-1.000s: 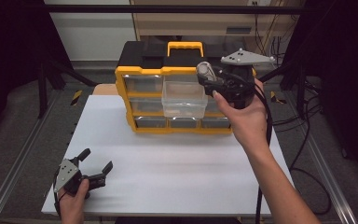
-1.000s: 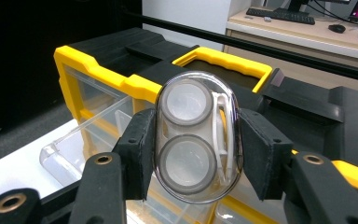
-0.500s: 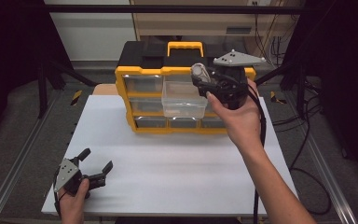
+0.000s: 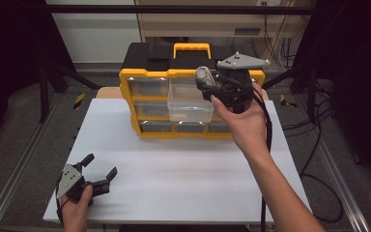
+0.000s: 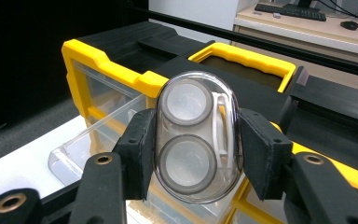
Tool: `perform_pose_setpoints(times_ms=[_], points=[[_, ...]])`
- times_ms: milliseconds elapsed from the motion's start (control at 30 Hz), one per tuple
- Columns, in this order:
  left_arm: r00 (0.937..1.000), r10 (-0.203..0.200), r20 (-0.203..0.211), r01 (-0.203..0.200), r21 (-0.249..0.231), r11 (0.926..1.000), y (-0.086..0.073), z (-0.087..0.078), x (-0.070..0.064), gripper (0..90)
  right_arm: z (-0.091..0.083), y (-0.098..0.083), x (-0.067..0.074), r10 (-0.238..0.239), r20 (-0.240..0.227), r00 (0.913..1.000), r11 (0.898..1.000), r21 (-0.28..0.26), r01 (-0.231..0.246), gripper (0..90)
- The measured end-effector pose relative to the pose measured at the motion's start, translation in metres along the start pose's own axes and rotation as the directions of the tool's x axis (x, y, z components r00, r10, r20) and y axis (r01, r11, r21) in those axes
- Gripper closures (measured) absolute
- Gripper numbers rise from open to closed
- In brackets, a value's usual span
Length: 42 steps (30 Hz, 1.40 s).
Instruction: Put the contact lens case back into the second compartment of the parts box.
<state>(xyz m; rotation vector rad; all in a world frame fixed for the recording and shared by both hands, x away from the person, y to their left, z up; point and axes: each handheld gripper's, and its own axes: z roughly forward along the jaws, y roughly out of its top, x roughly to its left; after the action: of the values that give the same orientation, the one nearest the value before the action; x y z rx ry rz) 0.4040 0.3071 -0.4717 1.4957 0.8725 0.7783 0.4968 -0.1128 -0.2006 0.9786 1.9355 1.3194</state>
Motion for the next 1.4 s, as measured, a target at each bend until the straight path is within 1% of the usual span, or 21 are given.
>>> perform_pose_setpoints(times_ms=[233,600,1133,1400], points=[[1.0000,0.000,0.002,0.000,0.001,1.0000,0.000,0.001,0.000,0.8,0.003,-0.001,0.002,-0.005,-0.002,1.0000,1.000,0.006,0.005,49.1],[1.0000,0.005,0.005,-0.005,0.005,1.0000,0.000,0.001,-0.001,0.8,0.009,-0.005,0.006,-0.012,-0.021,0.9997,0.999,0.031,0.013,49.1],[1.0000,0.003,0.004,-0.003,0.003,1.0000,0.000,0.001,-0.001,0.9,0.014,-0.009,0.009,-0.023,-0.025,0.9994,0.998,0.060,0.025,49.1],[1.0000,0.003,0.005,-0.003,0.002,1.0000,0.000,0.001,-0.001,0.9,0.016,-0.010,0.010,-0.033,-0.018,0.9993,0.997,0.067,0.034,49.0]])
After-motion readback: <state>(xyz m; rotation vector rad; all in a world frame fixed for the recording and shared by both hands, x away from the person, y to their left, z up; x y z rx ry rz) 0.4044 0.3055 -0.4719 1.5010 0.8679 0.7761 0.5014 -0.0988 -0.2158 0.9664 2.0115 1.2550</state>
